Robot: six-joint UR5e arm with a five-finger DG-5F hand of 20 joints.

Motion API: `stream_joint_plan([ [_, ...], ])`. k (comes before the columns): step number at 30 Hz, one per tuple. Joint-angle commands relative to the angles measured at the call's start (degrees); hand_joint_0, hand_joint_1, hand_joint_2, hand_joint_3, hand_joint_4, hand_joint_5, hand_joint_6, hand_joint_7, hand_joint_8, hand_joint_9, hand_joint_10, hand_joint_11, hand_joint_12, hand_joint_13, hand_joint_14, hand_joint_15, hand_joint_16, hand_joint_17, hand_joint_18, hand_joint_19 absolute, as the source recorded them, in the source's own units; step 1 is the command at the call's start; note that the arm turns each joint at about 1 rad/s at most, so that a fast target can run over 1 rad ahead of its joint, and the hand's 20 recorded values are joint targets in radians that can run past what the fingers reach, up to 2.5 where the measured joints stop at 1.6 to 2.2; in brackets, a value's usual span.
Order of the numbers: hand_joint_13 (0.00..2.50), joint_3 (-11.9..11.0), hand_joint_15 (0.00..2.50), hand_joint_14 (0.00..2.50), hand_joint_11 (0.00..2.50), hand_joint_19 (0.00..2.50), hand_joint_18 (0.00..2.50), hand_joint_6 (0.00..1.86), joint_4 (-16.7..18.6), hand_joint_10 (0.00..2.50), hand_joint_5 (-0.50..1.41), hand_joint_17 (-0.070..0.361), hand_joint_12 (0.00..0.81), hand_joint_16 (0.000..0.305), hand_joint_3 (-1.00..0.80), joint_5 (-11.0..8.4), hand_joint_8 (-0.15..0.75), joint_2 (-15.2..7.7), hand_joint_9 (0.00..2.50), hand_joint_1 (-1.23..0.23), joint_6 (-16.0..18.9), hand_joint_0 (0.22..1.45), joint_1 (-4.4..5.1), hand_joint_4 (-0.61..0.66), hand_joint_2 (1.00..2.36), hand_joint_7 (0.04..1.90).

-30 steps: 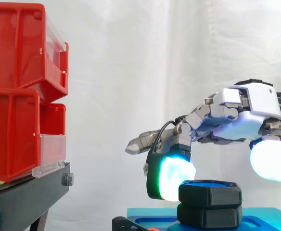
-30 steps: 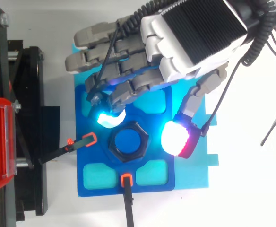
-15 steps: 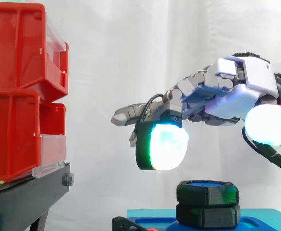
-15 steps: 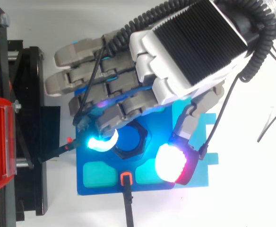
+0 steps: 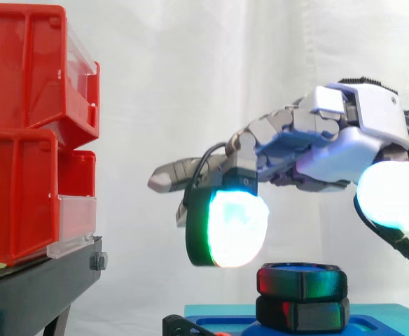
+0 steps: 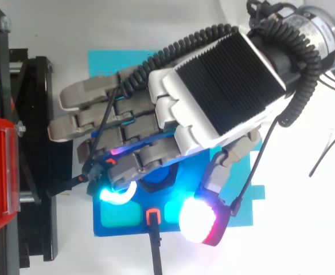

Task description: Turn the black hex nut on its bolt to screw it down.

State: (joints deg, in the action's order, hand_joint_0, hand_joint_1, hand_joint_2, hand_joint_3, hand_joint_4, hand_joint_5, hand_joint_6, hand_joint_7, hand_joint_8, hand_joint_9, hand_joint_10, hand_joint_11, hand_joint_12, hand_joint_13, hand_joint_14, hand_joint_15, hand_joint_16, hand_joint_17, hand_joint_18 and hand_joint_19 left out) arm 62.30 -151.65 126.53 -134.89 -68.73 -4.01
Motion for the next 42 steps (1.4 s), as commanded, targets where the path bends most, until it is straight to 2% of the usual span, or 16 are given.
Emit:
stream_joint_plan([
  [1, 0.27, 1.06, 0.07, 0.0, 0.48, 0.11, 0.0, 0.66, 2.06, 0.01, -0.18, 0.102, 0.368, 0.045, -0.5, -0.93, 0.336, -0.02, 0.47, -0.44, 0.18, 0.43, 0.58, 0.29, 1.0, 0.85],
  [7, 0.27, 1.59, 0.08, 0.0, 0.47, 0.11, 0.0, 0.65, 3.03, 0.01, -0.17, 0.1, 0.368, 0.045, -0.5, -1.11, 0.335, -0.11, 0.47, -0.44, 0.44, 0.43, 0.94, 0.3, 1.0, 0.85],
  [16, 0.27, 1.59, 0.07, 0.0, 0.48, 0.11, 0.0, 0.63, 2.86, 0.01, -0.17, 0.1, 0.367, 0.044, -0.5, -1.19, 0.336, -0.11, 0.46, -0.44, 0.35, 0.43, 0.85, 0.3, 1.0, 0.9],
  [22, 0.27, 3.17, 0.07, 0.0, 0.47, 0.12, 0.0, 0.62, 4.44, 0.01, -0.17, 0.1, 0.367, 0.044, -0.5, -1.11, 0.334, -0.11, 0.46, -0.44, 0.44, 0.43, 0.94, 0.3, 1.0, 0.92],
  [31, 0.27, 3.35, 0.08, 0.0, 0.47, 0.12, 0.0, 0.61, 5.23, 0.01, -0.17, 0.1, 0.366, 0.044, -0.5, -1.02, 0.335, -0.11, 0.46, -0.44, 1.32, 0.44, 0.32, 0.3, 1.0, 0.94],
  [35, 0.27, 3.26, 0.07, 0.0, 0.47, 0.11, 0.0, 0.61, 5.32, 0.01, -0.17, 0.1, 0.366, 0.044, -0.5, -0.93, 0.335, -0.81, 0.46, -0.44, 1.5, 0.44, -0.03, 0.3, 1.0, 0.94],
  [42, 0.27, 3.53, 0.08, 0.0, 0.47, 0.11, 0.0, 0.65, 6.55, 0.01, -0.17, 0.1, 0.365, 0.044, -0.5, -0.75, 0.333, -0.81, 0.46, -0.44, 2.2, 0.44, -0.3, 0.29, 1.0, 0.88],
])
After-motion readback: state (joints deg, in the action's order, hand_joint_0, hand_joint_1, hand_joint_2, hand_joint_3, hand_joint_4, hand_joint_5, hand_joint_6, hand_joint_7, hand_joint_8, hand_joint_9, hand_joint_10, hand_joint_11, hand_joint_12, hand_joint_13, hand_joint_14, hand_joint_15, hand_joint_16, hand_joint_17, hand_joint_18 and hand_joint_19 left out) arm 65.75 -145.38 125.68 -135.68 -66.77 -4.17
